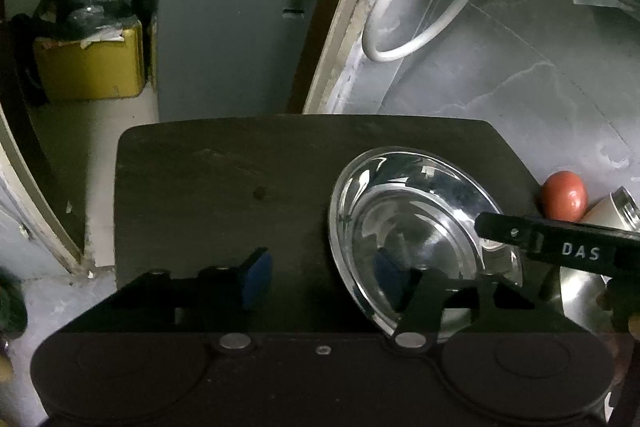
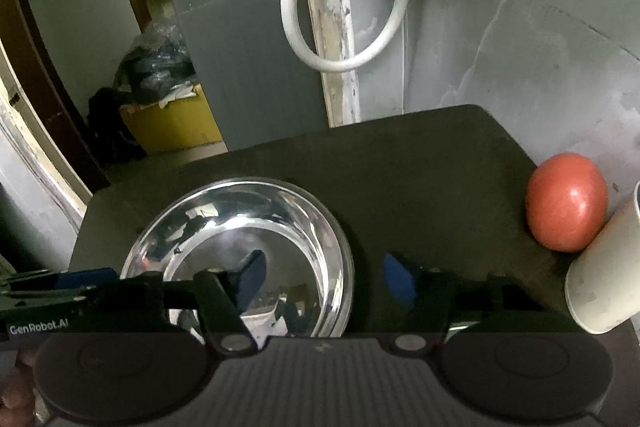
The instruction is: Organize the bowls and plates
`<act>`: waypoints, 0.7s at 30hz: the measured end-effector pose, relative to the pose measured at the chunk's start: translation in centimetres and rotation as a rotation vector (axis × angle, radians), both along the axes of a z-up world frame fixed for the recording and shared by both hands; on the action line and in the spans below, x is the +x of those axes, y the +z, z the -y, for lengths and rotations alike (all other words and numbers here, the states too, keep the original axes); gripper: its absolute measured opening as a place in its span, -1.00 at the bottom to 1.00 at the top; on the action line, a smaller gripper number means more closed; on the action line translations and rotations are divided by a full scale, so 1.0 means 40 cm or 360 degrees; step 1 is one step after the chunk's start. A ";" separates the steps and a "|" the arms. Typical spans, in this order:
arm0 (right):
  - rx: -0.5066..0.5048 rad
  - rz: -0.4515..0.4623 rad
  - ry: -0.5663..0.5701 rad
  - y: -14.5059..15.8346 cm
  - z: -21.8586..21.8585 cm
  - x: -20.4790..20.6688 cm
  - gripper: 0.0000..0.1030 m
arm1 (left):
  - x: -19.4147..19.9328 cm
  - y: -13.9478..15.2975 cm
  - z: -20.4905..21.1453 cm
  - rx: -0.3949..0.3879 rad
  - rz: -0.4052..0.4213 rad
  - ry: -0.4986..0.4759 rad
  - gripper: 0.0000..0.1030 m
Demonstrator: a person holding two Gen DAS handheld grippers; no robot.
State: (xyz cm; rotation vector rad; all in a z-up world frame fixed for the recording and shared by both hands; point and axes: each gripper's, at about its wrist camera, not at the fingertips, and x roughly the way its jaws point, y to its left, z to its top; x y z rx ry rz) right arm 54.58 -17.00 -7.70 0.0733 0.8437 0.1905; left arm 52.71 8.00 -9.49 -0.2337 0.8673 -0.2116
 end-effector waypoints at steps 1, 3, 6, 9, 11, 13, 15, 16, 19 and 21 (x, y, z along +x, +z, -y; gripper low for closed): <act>-0.0007 -0.0003 0.0004 -0.001 -0.001 0.002 0.23 | 0.002 -0.001 0.000 -0.0006 -0.0006 -0.0010 0.00; -0.0024 -0.0020 0.0007 -0.003 -0.002 0.009 0.12 | 0.007 -0.001 0.001 -0.0003 -0.0009 -0.0031 -0.09; -0.0022 -0.0068 0.0001 -0.010 0.000 0.019 0.09 | 0.015 -0.003 0.000 -0.0012 -0.0018 -0.0057 -0.24; -0.0036 -0.0107 -0.0002 -0.012 -0.003 0.031 0.04 | 0.020 -0.004 0.001 -0.0001 -0.0019 -0.0076 -0.35; -0.0048 -0.0136 0.0011 -0.015 -0.008 0.039 -0.20 | 0.024 -0.005 0.003 -0.0008 -0.0027 -0.0089 -0.45; -0.0064 -0.0160 0.0021 -0.020 -0.014 0.045 -0.40 | 0.029 -0.004 0.004 -0.0018 -0.0033 -0.0102 -0.50; -0.0059 -0.0172 0.0019 -0.021 -0.015 0.046 -0.41 | 0.030 -0.005 0.006 -0.0019 -0.0027 -0.0105 -0.52; -0.0043 -0.0178 0.0017 -0.021 -0.014 0.044 -0.41 | 0.030 -0.005 0.006 -0.0022 -0.0024 -0.0111 -0.52; -0.0001 -0.0185 0.0024 -0.018 -0.008 0.043 -0.42 | 0.027 -0.002 0.006 -0.0030 -0.0010 -0.0129 -0.59; 0.0018 -0.0179 0.0035 -0.013 -0.007 0.037 -0.42 | 0.026 0.001 0.007 -0.0014 -0.0012 -0.0125 -0.58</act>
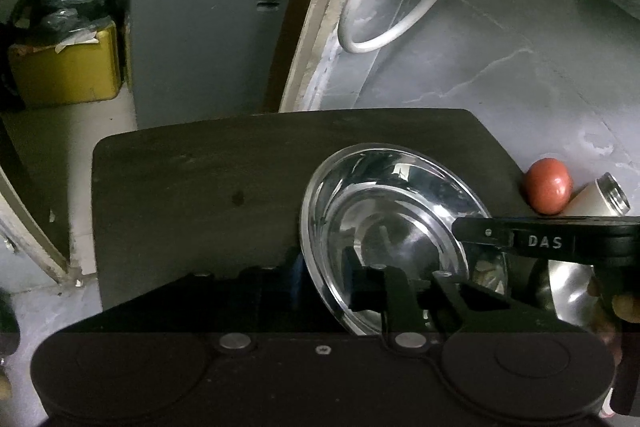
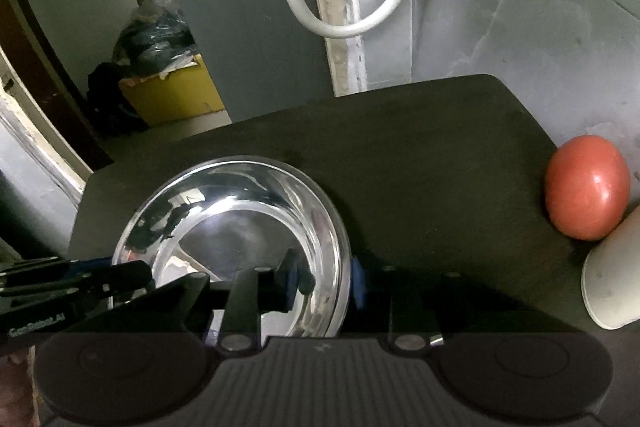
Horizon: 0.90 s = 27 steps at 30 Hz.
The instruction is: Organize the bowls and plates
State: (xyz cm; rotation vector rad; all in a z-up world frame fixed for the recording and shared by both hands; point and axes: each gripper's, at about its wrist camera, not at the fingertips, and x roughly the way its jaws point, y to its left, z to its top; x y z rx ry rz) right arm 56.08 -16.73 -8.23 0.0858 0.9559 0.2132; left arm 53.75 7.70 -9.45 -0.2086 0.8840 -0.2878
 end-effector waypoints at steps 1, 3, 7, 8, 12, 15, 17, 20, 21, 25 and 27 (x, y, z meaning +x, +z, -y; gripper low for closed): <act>0.0014 -0.0002 0.0002 0.001 0.001 -0.002 -0.42 | 0.000 0.000 -0.002 0.0004 -0.0003 0.0003 -0.58; 0.0054 0.0004 0.0007 0.006 0.006 -0.007 -0.42 | -0.002 0.003 -0.007 -0.0001 -0.0007 0.0012 -0.59; 0.0081 0.0045 0.0018 0.027 0.004 -0.017 -0.44 | -0.010 0.025 -0.011 -0.0006 0.0032 0.0032 -0.58; 0.0084 0.0057 0.0020 0.035 0.003 -0.021 -0.44 | -0.014 0.033 -0.013 -0.0005 0.0046 0.0036 -0.58; 0.0112 0.0101 0.0024 0.070 0.001 -0.044 -0.44 | -0.032 0.064 -0.027 -0.0014 0.0092 0.0051 -0.58; 0.0147 0.0122 0.0017 0.096 0.003 -0.072 -0.44 | -0.055 0.091 -0.036 -0.0025 0.0119 0.0045 -0.58; 0.0165 0.0128 0.0014 0.108 0.006 -0.093 -0.44 | -0.069 0.104 -0.038 -0.0030 0.0117 0.0038 -0.58; 0.0162 0.0136 0.0015 0.121 0.011 -0.121 -0.44 | -0.092 0.121 -0.039 -0.0050 0.0086 0.0024 -0.58; 0.0170 0.0132 0.0012 0.124 0.015 -0.131 -0.44 | -0.102 0.127 -0.038 -0.0050 0.0082 0.0019 -0.58; 0.0210 0.0114 -0.0018 0.132 0.025 -0.179 -0.44 | -0.152 0.144 -0.035 -0.0047 0.0072 -0.0012 -0.58; 0.0232 0.0110 -0.0030 0.132 0.030 -0.214 -0.44 | -0.182 0.145 -0.038 -0.0054 0.0059 -0.0027 -0.58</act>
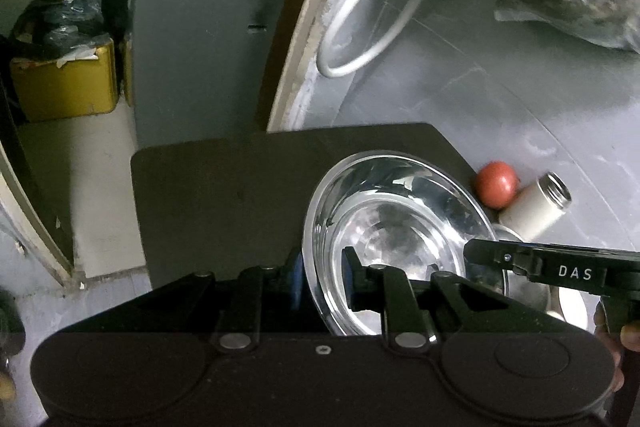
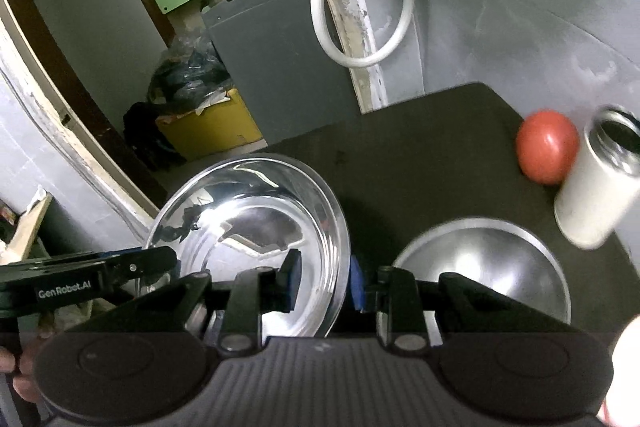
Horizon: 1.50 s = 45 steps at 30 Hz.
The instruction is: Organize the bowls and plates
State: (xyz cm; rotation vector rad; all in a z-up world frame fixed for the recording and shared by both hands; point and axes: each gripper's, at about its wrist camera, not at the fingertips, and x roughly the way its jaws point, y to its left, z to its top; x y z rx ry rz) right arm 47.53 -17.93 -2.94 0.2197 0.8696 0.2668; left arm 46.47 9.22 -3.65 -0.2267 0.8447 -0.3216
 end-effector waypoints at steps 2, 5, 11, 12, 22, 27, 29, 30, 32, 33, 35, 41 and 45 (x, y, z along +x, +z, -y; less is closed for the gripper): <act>0.0020 -0.0017 -0.0007 -0.008 0.002 -0.036 -0.44 | -0.029 -0.008 -0.005 -0.0011 -0.0036 -0.0006 -0.59; 0.0040 -0.0063 -0.0013 -0.026 -0.001 -0.087 -0.44 | -0.072 -0.024 -0.010 -0.0005 -0.0090 -0.0010 -0.59; -0.0006 -0.0103 -0.0026 -0.045 -0.015 -0.161 -0.39 | -0.125 -0.050 0.001 0.0062 -0.0163 -0.0035 -0.54; -0.0007 -0.0114 -0.0027 -0.050 -0.017 -0.171 -0.39 | -0.130 -0.054 0.007 0.0083 -0.0175 -0.0036 -0.52; 0.0002 -0.0169 -0.0072 -0.064 0.001 -0.225 -0.32 | -0.148 -0.050 0.053 0.0200 -0.0156 -0.0102 -0.44; -0.0014 -0.0197 -0.0088 -0.072 0.010 -0.237 -0.31 | -0.143 -0.059 0.094 0.0262 -0.0177 -0.0144 -0.36; -0.0017 -0.0202 -0.0091 -0.075 0.012 -0.240 -0.31 | -0.141 -0.064 0.102 0.0273 -0.0185 -0.0150 -0.34; -0.0015 -0.0199 -0.0087 -0.075 0.014 -0.242 -0.31 | -0.139 -0.066 0.104 0.0280 -0.0190 -0.0151 -0.34; -0.0014 -0.0198 -0.0084 -0.075 0.014 -0.245 -0.27 | -0.136 -0.069 0.107 0.0289 -0.0201 -0.0154 -0.34; -0.0016 -0.0198 -0.0081 -0.074 0.013 -0.245 -0.25 | -0.135 -0.070 0.106 0.0293 -0.0207 -0.0156 -0.34; -0.0022 -0.0197 -0.0072 -0.071 0.007 -0.244 -0.17 | -0.133 -0.071 0.108 0.0303 -0.0218 -0.0160 -0.34; -0.0041 -0.0193 -0.0060 -0.069 0.001 -0.247 -0.03 | -0.135 -0.075 0.116 0.0313 -0.0228 -0.0160 -0.34; -0.0069 -0.0184 -0.0054 -0.065 -0.006 -0.251 0.07 | -0.137 -0.075 0.116 0.0304 -0.0230 -0.0140 -0.29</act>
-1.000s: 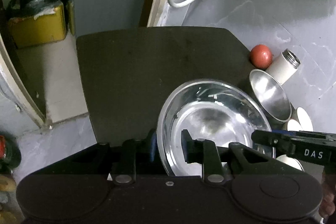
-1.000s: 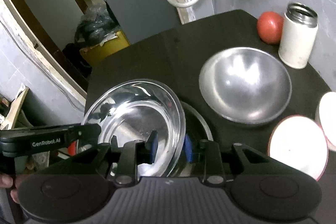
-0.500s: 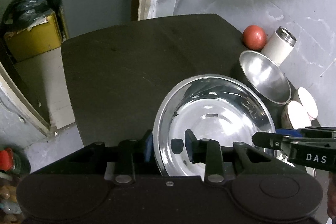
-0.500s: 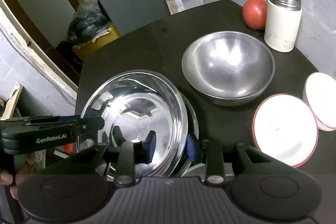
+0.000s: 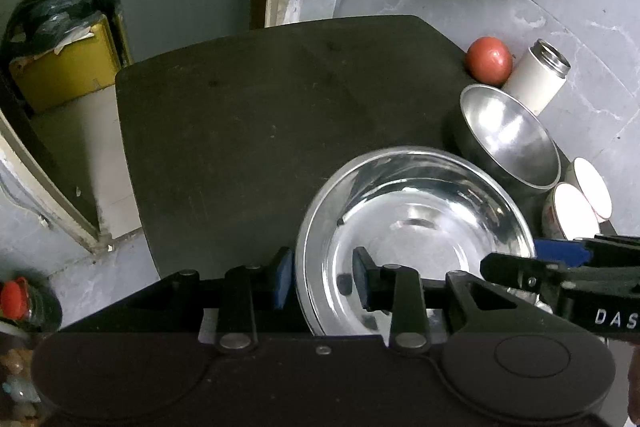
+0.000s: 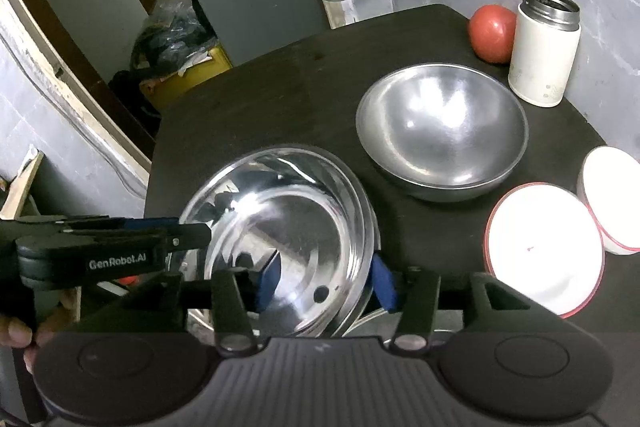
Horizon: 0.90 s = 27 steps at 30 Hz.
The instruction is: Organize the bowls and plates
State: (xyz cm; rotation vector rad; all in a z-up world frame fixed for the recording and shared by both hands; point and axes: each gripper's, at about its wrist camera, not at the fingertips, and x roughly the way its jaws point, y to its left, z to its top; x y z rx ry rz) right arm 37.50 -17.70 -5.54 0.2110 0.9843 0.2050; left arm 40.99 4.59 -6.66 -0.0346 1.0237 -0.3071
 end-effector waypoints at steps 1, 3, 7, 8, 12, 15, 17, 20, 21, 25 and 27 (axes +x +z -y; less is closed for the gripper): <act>-0.0005 0.0002 0.0003 -0.001 -0.001 -0.001 0.08 | -0.001 -0.001 0.000 -0.0004 -0.0001 0.0008 -0.27; -0.0012 0.0001 0.0005 -0.003 -0.001 -0.004 0.09 | -0.004 -0.002 -0.003 -0.0005 -0.0003 0.0022 -0.24; -0.0005 0.0043 0.0019 0.003 0.003 -0.018 0.32 | -0.015 0.005 -0.010 -0.0008 0.0014 0.0063 -0.01; -0.0009 0.0055 0.0020 0.006 0.005 -0.023 0.39 | -0.019 0.009 -0.011 -0.0011 0.0023 0.0071 0.07; 0.0011 0.0099 -0.0016 0.023 0.027 -0.052 0.61 | -0.039 0.033 -0.018 -0.0012 0.0083 0.0119 0.46; 0.0057 0.0143 -0.0060 0.037 0.056 -0.088 0.74 | -0.062 0.053 -0.021 -0.0013 0.0142 0.0158 0.69; 0.0081 0.0172 -0.0097 0.046 0.080 -0.115 0.86 | -0.078 0.066 -0.022 -0.0016 0.0173 0.0188 0.81; 0.0089 0.0257 -0.0178 0.066 0.118 -0.165 1.00 | -0.108 0.084 -0.020 -0.0019 0.0227 0.0229 0.91; 0.0084 0.0299 -0.0207 0.076 0.131 -0.185 0.99 | -0.119 0.091 -0.020 -0.0028 0.0251 0.0235 0.91; 0.0028 0.0400 -0.0316 0.095 0.193 -0.253 1.00 | -0.186 0.123 -0.013 -0.0083 0.0429 0.0211 0.98; 0.0017 0.0400 -0.0375 0.092 0.226 -0.282 1.00 | -0.220 0.133 -0.003 -0.0099 0.0472 0.0181 0.98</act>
